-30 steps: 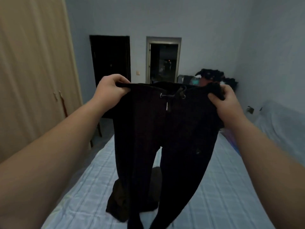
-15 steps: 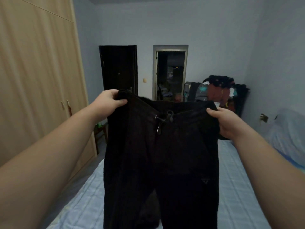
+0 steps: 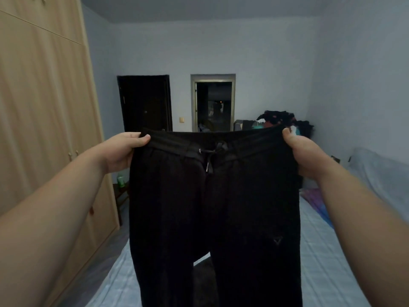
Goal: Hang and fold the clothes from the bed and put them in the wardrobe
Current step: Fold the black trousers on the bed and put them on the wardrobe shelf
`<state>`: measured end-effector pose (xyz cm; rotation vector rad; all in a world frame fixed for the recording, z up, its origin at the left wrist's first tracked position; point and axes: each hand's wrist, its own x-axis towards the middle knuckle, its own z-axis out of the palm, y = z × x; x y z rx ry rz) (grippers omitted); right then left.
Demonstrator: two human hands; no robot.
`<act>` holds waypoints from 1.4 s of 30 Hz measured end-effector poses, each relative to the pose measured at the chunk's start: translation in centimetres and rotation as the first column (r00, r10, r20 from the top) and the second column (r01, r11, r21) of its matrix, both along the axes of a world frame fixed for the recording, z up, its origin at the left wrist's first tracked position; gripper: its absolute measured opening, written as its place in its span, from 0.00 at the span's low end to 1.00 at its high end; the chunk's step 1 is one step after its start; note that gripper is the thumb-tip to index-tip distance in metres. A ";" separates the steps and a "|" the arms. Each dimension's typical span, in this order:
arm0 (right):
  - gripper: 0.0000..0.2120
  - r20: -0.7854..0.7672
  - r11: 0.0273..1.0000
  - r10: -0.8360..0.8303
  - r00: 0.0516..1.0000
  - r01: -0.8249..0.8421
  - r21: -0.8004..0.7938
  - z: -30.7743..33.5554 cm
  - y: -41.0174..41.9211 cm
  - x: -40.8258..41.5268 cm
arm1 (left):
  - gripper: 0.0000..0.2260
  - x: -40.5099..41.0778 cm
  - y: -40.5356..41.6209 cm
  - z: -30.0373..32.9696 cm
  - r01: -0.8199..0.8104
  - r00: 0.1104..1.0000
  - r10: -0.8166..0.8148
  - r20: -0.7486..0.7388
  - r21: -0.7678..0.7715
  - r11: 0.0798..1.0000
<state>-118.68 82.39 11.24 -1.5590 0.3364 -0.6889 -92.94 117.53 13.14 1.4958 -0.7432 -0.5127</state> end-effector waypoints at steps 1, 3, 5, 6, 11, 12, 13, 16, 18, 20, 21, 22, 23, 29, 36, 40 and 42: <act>0.23 -0.037 0.998 -0.023 0.999 0.024 0.053 -0.2 0.3 0.5 | 0.14 0.1 -0.2 -0.2 -0.021 1.000 0.021 -0.002 0.038 0.999; 0.21 -0.113 0.985 -0.063 0.992 0.080 0.152 -1.1 1.4 1.8 | 0.13 0.1 -1.0 -0.7 -0.076 0.996 0.080 -0.031 0.092 0.993; 0.19 -0.181 0.964 -0.105 0.978 0.145 0.224 -1.8 2.7 3.1 | 0.13 0.3 -2.2 -1.3 -0.152 0.983 0.163 -0.087 0.114 0.982; 0.19 -0.192 0.953 -0.120 0.974 0.168 0.251 -2.0 3.2 3.9 | 0.12 0.3 -2.8 -1.6 -0.189 0.969 0.205 -0.138 0.121 0.975; 0.21 -0.116 0.937 -0.075 0.990 0.110 0.331 -1.0 6.4 6.5 | 0.10 -2.4 -5.5 -1.9 -0.223 0.924 0.188 -0.333 -0.069 0.972; 0.22 -0.082 0.935 -0.031 0.996 0.058 0.350 -0.9 7.3 6.9 | 0.11 -3.3 -6.0 -1.9 -0.205 0.934 0.153 -0.322 -0.134 0.969; 0.23 -0.048 0.931 0.019 0.999 0.000 0.366 -0.8 8.2 7.2 | 0.11 -4.3 -6.4 -2.0 -0.184 0.948 0.127 -0.291 -0.179 0.966; 0.26 0.042 0.904 0.092 0.995 -0.101 0.416 -1.7 10.6 8.4 | 0.11 -7.3 -7.7 -2.9 -0.092 0.987 0.059 -0.146 -0.228 0.969; 0.26 0.084 0.911 0.118 0.989 -0.142 0.386 -2.9 11.8 9.1 | 0.11 -8.7 -8.8 -3.8 -0.061 0.997 0.051 -0.049 -0.222 0.973; 0.24 0.131 0.929 0.132 0.983 -0.168 0.329 -4.4 12.8 9.6 | 0.12 -9.3 -9.7 -4.6 -0.084 0.996 0.086 0.003 -0.217 0.973; 0.23 0.145 0.926 0.161 0.976 -0.200 0.321 -5.2 13.3 9.7 | 0.12 -9.7 -10.0 -5.0 -0.071 0.997 0.078 0.030 -0.196 0.978; 0.22 0.157 0.918 0.196 0.968 -0.237 0.319 -6.0 13.6 9.6 | 0.13 -9.9 -10.3 -5.5 -0.030 0.998 0.038 0.043 -0.179 0.983; 0.21 0.169 0.909 0.231 0.958 -0.274 0.313 -6.7 13.8 9.5 | 0.14 -10.1 -10.6 -6.0 0.022 0.999 -0.014 0.049 -0.166 0.986; 0.37 0.220 0.888 0.172 0.960 -0.248 0.387 -7.2 12.7 8.2 | 0.21 -9.9 -12.0 -7.9 -0.104 0.984 0.124 0.129 -0.154 0.983; 0.13 0.164 0.977 -0.122 0.979 0.090 0.192 -8.8 7.2 5.7 | 0.12 -8.7 -10.9 -5.8 -0.134 0.991 0.132 -0.026 -0.290 0.948; 0.23 0.020 0.995 -0.061 0.998 0.059 0.078 -9.7 4.0 5.4 | 0.14 -8.1 -10.5 -4.5 0.000 1.000 -0.003 -0.009 -0.286 0.958; 0.26 -0.055 0.983 0.151 0.987 -0.144 0.113 -9.6 3.3 5.3 | 0.15 -8.0 -10.6 -4.5 0.032 0.999 -0.035 -0.005 -0.287 0.957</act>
